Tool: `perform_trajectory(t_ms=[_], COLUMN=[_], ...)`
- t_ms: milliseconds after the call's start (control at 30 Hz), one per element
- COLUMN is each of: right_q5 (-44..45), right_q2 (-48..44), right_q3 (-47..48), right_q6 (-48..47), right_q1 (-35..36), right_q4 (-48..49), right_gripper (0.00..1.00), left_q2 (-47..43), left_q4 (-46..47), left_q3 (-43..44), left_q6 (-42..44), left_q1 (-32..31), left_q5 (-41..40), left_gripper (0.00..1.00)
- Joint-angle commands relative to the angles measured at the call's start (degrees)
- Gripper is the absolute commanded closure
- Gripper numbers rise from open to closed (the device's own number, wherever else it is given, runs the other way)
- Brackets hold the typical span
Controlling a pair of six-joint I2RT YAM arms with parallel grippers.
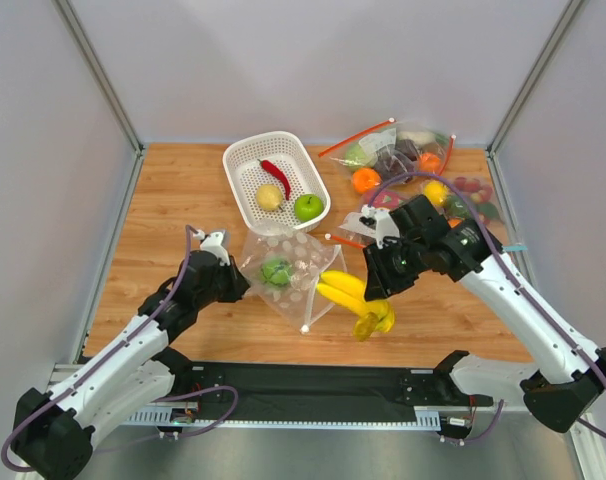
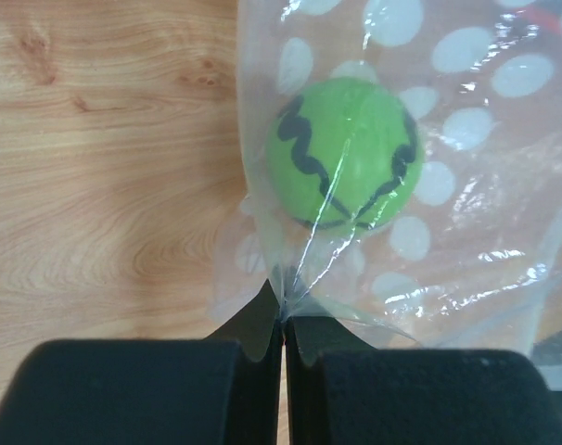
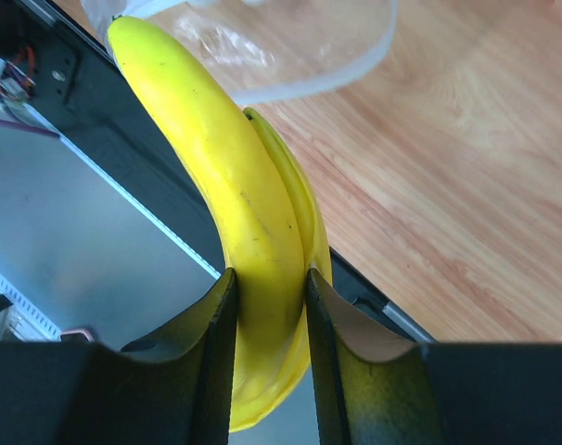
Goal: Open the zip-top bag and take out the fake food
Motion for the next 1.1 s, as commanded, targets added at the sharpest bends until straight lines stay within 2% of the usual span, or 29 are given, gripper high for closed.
perform_trajectory(t_ms=[0,133,333,500,633,867,1067], right_q5=[-1.3,-2.2,-2.7,0.1,0.4,10.2,16.8], right_q2=[-0.2,2.3,4.2,5.2,8.0,19.9,39.1], right_q3=[8.2,11.4,7.9,11.1,12.3,19.8,37.5], right_q6=[-1.0,-2.0,-2.3,-1.8,0.2,2.6,0.4], right_q1=[0.3,0.3,0.3,0.2,0.0,0.1,-0.1], right_q4=[-2.3,-2.3,-0.1,2.5,11.2,26.6,30.2], right_gripper=[1.0,1.0,1.0,1.0,1.0,1.0,1.0], left_q2=[-1.7,-2.3,-2.7,-3.5,-4.3,-5.3,-7.8], left_q4=[-0.6,-0.8,-1.5,-1.9,-2.2,-2.3,-3.6], left_q3=[-0.6,-0.8,0.0,-1.0,-2.5,-3.8,-3.9], left_q6=[1.2,1.4,2.3,2.4,2.2,1.9,3.3], left_q1=[0.4,0.4,0.3,0.3,0.3,0.3,0.3], left_q5=[-0.7,-0.7,-0.7,0.3,1.4,5.1,5.6], left_gripper=[1.0,1.0,1.0,1.0,1.0,1.0,1.0])
